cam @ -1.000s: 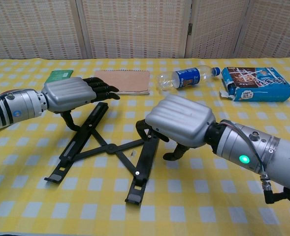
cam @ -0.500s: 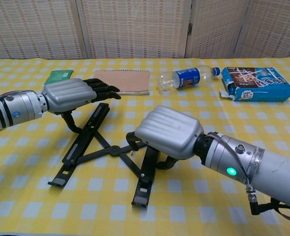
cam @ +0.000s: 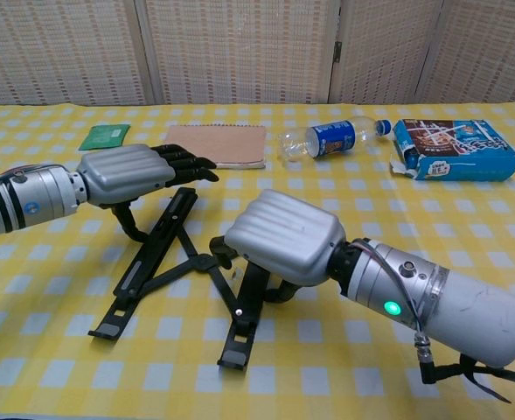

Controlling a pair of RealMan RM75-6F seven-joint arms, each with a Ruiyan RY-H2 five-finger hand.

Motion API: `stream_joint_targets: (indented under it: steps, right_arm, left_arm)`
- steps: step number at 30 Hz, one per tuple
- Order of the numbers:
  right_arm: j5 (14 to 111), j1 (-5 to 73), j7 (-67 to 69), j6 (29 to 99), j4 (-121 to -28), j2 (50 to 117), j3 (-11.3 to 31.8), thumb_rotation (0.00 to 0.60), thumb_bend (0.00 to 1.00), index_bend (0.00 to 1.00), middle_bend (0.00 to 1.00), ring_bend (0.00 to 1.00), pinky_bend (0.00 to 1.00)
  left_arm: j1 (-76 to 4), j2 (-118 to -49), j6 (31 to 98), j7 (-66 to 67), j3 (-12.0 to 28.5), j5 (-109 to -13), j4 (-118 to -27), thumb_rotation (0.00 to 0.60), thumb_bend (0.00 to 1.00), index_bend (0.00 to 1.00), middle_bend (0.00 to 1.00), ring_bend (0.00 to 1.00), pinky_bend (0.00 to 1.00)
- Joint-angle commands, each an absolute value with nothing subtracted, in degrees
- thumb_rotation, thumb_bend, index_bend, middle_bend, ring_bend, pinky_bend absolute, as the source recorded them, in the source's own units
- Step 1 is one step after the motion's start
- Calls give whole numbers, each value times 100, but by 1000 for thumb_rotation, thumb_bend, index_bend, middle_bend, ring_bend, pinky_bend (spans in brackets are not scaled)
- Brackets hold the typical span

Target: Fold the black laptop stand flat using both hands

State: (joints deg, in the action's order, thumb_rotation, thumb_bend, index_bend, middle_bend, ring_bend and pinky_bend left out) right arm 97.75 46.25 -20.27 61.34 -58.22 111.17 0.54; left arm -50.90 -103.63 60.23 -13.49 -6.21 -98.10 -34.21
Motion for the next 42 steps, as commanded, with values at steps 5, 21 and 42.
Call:
stream_joint_targets:
  steps: [5,21,42]
  right_arm:
    - [9787,4711,-2010,6121,-5695,11245,121,600,208,452,676,676,668]
    - [9837,4871,-2009,6104,-5558,11475,157,600,208,452,676,676,668]
    - [8415,6041,-3568,3343,-8504,9548,702,600,208,0,17,26,26]
  left_arm:
    - [-5102,-10321,6021,-1333,-627,-9815,-3578,600,75,0,13,0,0]
    - [-5138,-10079,5968,-1151,-587,-9787,-4286,600,75,0,13,0,0]
    - [-4558,-8902,6349,-1140,-230,-9209,-5766,600,75,0,5,0,0]
